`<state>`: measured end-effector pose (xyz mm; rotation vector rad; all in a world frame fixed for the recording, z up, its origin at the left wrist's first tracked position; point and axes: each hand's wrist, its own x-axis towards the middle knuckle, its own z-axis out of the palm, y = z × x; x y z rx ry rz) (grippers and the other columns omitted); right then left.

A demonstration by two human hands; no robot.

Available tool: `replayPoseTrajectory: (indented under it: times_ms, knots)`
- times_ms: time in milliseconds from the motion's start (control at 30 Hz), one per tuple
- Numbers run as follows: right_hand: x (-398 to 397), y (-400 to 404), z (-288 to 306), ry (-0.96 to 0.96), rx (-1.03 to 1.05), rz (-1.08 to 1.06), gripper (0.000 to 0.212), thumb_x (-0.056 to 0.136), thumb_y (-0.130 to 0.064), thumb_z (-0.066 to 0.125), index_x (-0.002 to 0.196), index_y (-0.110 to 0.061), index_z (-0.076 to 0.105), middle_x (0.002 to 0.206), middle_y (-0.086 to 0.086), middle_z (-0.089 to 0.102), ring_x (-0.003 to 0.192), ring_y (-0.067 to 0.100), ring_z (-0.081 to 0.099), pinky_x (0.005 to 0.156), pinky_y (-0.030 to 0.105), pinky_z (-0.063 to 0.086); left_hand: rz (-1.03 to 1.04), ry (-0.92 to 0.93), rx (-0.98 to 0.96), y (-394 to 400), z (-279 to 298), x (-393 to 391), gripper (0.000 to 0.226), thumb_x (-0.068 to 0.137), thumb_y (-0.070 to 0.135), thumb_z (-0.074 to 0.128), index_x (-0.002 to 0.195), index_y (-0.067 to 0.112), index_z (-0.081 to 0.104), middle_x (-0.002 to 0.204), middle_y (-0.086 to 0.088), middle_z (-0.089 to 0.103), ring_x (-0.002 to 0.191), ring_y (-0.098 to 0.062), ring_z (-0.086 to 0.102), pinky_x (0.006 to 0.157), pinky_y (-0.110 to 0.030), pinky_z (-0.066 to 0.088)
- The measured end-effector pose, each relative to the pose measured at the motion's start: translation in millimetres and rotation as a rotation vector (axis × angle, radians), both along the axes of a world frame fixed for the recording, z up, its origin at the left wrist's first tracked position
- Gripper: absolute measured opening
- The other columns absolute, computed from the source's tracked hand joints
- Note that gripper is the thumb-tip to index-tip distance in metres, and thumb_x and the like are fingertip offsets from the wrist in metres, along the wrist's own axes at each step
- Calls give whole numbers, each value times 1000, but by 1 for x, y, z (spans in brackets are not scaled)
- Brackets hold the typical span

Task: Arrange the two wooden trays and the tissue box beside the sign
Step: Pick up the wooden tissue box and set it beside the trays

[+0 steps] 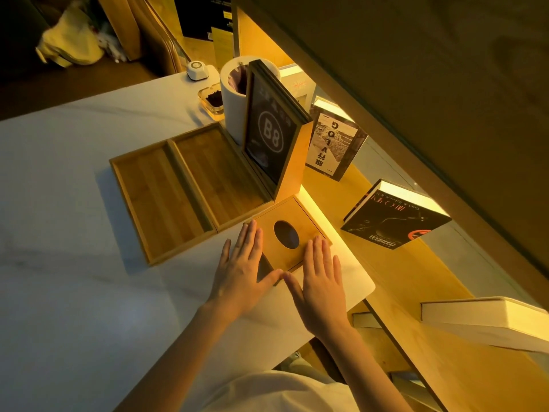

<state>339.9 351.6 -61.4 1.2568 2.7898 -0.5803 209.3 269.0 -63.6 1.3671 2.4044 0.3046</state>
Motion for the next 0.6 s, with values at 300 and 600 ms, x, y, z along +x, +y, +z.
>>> replayPoseTrajectory:
  times_ms: [300, 600]
  knots:
    - [-8, 21, -2, 14, 2, -16, 79, 76, -70, 3, 136, -22, -15, 147, -3, -18, 137, 21, -20, 111, 37, -11, -45, -11, 1, 25, 2, -14, 95, 54, 83, -12, 129, 27, -25, 142, 4, -26, 133, -14, -23, 108, -34, -8]
    - [-11, 47, -3, -1, 17, 6, 81, 74, -71, 1, 136, -23, -17, 148, -3, -18, 140, 21, -17, 111, 35, -10, -49, -17, -16, 51, 6, -21, 89, 77, 69, 25, 139, 18, -14, 141, 3, -27, 133, -14, -22, 108, -34, -8]
